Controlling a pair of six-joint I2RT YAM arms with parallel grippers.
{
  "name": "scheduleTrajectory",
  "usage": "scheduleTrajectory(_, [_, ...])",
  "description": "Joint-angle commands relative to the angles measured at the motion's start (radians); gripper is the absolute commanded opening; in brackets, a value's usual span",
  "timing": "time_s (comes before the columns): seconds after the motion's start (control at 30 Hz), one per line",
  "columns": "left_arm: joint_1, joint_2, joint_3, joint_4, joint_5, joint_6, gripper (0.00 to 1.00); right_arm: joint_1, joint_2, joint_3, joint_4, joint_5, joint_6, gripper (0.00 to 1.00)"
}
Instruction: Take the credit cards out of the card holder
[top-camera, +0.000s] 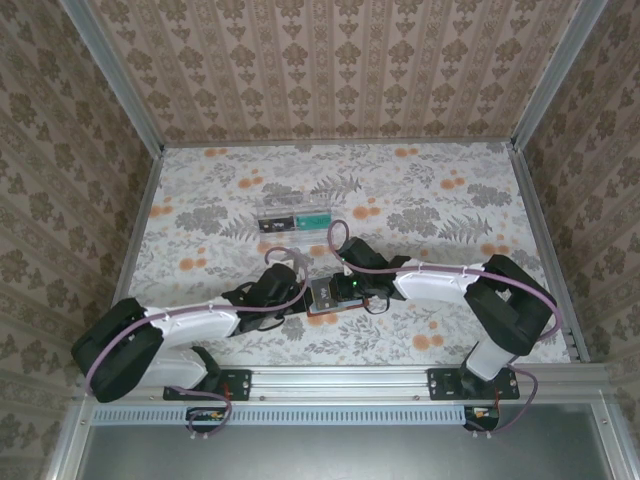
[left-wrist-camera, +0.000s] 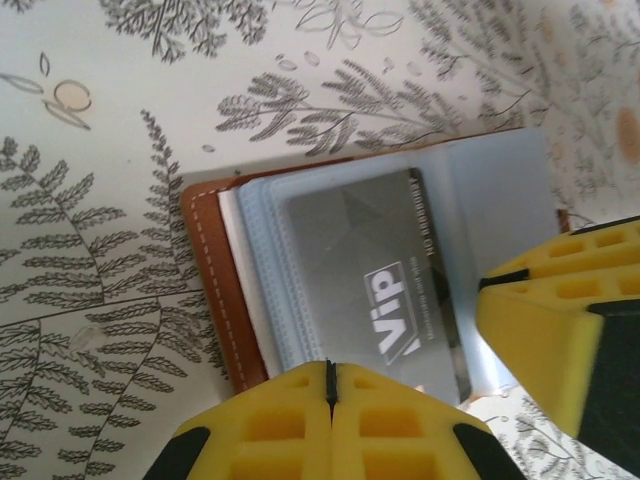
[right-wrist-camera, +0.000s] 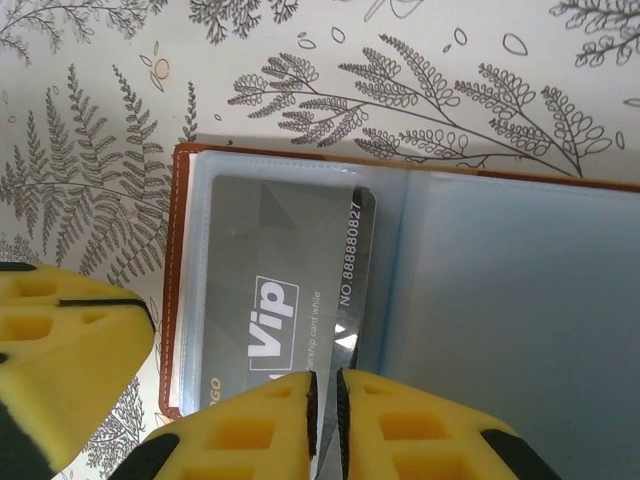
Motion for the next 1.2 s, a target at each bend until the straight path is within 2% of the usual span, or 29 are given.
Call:
scheduleTrajectory(0.0, [-0.004,0.016,0.023,0.005,-0.006,0.000,0.00,-0.010,0.022,0.012,0.006,-0.020,0.025,0.17])
scheduleTrajectory(0.47, [-0.012,0.082,0.028,-0.001,-0.010,-0.017,0.00,-0.038,0.073,-0.006,0.071,-0.094,0.053,0.20])
scheduleTrajectory(0.9, [-0.021,0.087,0.037,-0.025,-0.018,-0.023,0.00,-0.039,0.076,0.004,0.006,-0.041,0.080,0.20])
scheduleTrajectory(1.17, [-0.024,0.097,0.041,-0.018,-0.015,-0.021,0.00,-0.063,0.093,-0.028,0.134,-0.186,0.110,0.17])
